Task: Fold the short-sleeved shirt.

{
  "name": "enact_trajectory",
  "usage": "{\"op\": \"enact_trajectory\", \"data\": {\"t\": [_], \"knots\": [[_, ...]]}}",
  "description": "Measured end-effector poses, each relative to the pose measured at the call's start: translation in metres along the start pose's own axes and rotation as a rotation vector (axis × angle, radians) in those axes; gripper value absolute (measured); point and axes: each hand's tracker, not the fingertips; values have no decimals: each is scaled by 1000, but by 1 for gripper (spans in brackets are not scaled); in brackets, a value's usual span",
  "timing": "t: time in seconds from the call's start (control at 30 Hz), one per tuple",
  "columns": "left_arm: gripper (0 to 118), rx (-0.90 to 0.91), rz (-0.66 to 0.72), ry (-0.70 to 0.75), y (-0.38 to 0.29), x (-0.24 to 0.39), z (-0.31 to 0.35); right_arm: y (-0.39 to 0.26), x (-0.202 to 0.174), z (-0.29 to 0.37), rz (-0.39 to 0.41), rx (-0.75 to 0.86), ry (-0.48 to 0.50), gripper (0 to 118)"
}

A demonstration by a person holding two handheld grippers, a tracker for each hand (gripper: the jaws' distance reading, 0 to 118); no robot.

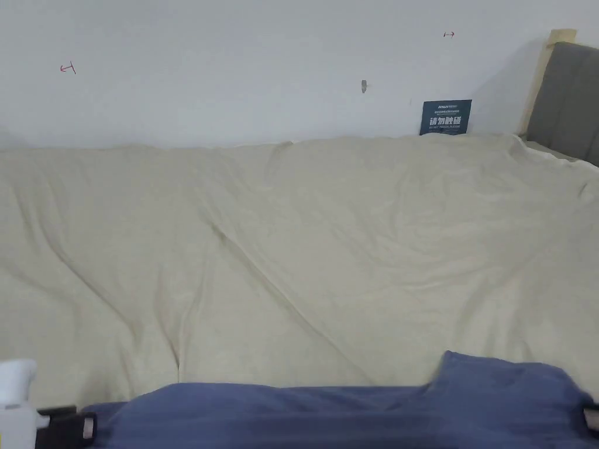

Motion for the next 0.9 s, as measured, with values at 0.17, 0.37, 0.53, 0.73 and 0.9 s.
{"op": "enact_trajectory", "data": {"t": [0.17,0.37,0.53,0.73,0.9], "knots": [[5,-15,80,-68,-54,-16,-22,-37,-3,-24,-53,-31,-10,0],[114,64,175,-114,-46,-28,-5,-30,-6,-9,-7,3,-116,93],[118,84,50,-59,-37,-6,27,-20,-37,41,18,173,-25,93],[49,199,68,-108,-56,-1,45,-22,-104,51,38,294,110,0],[0,176,214,-176,-82,-17,40,-27,-153,17,57,261,284,0]]}}
